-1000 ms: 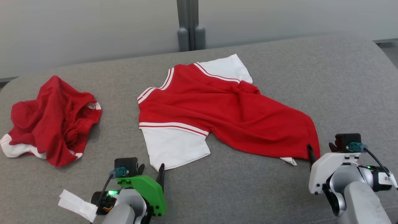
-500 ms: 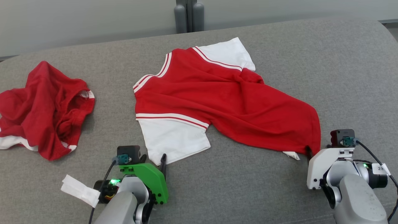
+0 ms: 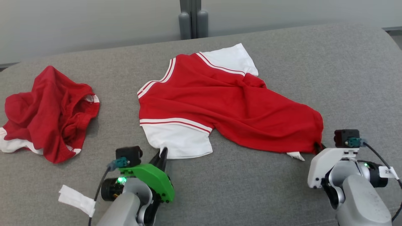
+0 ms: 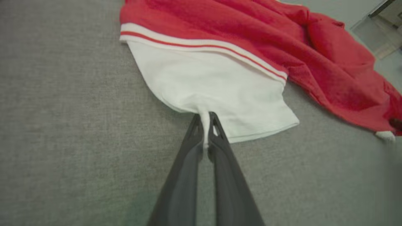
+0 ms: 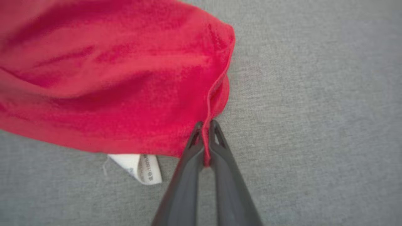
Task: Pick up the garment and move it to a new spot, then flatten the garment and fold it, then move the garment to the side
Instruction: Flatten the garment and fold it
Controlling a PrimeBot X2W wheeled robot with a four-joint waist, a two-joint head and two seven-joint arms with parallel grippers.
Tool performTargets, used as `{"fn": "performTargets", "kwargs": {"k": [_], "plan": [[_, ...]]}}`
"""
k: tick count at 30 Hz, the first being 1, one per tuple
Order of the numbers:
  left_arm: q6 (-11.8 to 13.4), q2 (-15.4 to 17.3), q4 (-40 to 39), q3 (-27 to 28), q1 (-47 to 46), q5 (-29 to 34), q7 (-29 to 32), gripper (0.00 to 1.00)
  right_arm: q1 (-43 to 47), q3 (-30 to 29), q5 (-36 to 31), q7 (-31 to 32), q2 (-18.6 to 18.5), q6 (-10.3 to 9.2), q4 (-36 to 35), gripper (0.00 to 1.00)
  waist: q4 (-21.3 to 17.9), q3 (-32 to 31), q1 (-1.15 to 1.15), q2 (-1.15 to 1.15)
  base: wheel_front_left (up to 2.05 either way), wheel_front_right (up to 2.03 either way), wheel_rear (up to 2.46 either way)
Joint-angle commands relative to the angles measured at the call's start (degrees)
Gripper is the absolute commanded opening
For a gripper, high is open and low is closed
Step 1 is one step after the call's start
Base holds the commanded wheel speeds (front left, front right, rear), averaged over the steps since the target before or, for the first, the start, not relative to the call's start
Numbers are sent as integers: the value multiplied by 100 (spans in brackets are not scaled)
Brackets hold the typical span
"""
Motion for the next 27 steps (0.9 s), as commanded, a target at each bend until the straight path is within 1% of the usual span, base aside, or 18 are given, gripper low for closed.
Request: {"fn": "performTargets", "kwargs": {"k": [1,3,5,9,11,13,15,17,19,21,23,24,26,27], "plan": [[-68,14,-181,94,12,-172,-184,0,49,-39,121,-97,-53,-8,-182,0,12,-156,0,0,0,0,0],[-144,14,-523,238,13,-413,-433,0,116,-55,247,-172,-123,-8,-519,0,21,-251,0,0,0,0,0],[-208,74,-902,292,-23,-474,-560,0,189,-23,394,-165,-199,-8,-973,0,10,-343,0,0,0,0,0],[-275,196,-1954,523,-94,-779,-502,0,317,-75,610,32,-420,-8,-2108,0,-11,-457,0,0,0,0,0],[-263,331,-2669,668,-188,-954,-299,0,362,-150,715,241,-483,-8,-2808,0,-25,-485,0,0,0,0,0],[-187,442,-3289,815,-282,-1173,-15,0,343,-216,743,451,-545,-8,-3407,0,-39,-481,0,0,0,0,0],[-62,521,-3859,934,-425,-1402,369,0,251,-276,862,695,-515,-8,-3950,0,-55,-428,0,0,0,0,0],[74,581,-4300,1060,-627,-1676,756,0,104,-318,989,967,-524,-5,-4321,0,-76,-317,0,0,0,0,0],[194,797,-4565,1085,-879,-1673,1117,0,-74,-325,1052,1225,-565,-5,-4511,0,-118,-144,0,0,0,0,0],[301,801,-4571,1107,-1084,-1807,1384,0,-329,-297,1157,1421,-566,-5,-4438,0,-170,90,0,0,0,0,0],[396,769,-4407,1176,-1386,-1956,1577,0,-650,-289,1261,1592,-555,-5,-4155,0,-227,401,0,0,0,0,0],[402,767,-4278,1201,-1539,-2006,1631,0,-837,-275,1305,1620,-537,-5,-3983,0,-257,554,0,0,0,0,0],[315,885,-3876,1207,-1919,-1874,1665,0,-1319,-201,1355,1643,-478,-5,-3451,0,-355,900,0,0,0,0,0],[228,946,-3574,1183,-2116,-1749,1607,0,-1634,-173,1398,1551,-403,-4,-3096,0,-430,1065,0,0,0,0,0]]}}
